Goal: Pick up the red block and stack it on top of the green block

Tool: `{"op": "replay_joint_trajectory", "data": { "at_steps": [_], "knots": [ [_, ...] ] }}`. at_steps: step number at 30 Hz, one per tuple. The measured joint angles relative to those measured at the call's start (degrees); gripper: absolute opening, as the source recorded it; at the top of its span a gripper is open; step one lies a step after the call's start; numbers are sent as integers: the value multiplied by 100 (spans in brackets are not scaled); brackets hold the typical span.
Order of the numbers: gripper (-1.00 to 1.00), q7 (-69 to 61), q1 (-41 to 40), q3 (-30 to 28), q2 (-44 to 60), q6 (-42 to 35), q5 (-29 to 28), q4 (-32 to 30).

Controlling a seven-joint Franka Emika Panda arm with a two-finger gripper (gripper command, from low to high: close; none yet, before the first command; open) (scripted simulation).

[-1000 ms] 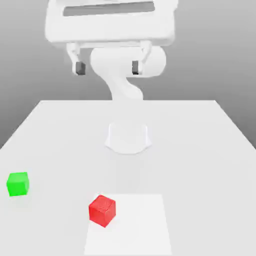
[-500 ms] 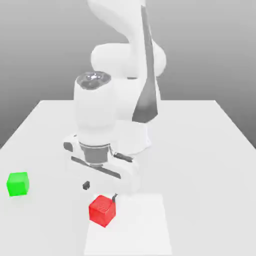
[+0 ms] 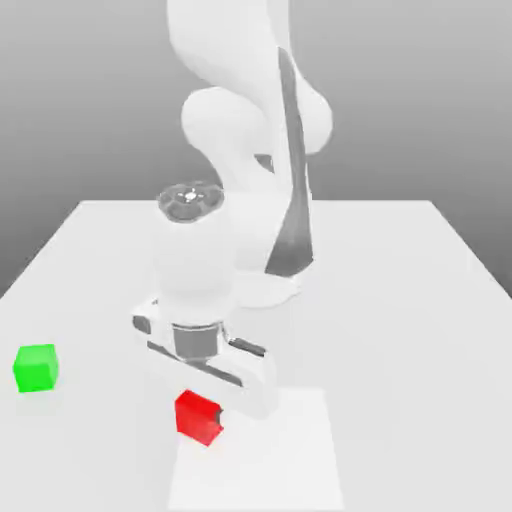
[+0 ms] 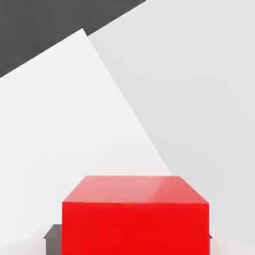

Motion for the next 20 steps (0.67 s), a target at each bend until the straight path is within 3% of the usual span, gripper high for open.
{"op": "replay_joint_trajectory", "data": {
  "at_steps": [11, 13, 17, 18, 20],
  "knots": [
    [-100, 1642, -2731, -1258, -583, -1045, -3, 465],
    [-100, 1698, -3201, -1207, -352, -873, 116, 521],
    [-100, 1472, -3155, -943, 413, -174, 487, 571],
    [100, 1438, -3177, -908, 518, -76, 536, 577],
    [100, 1438, -3177, -908, 518, -76, 536, 577]
  ]
}}
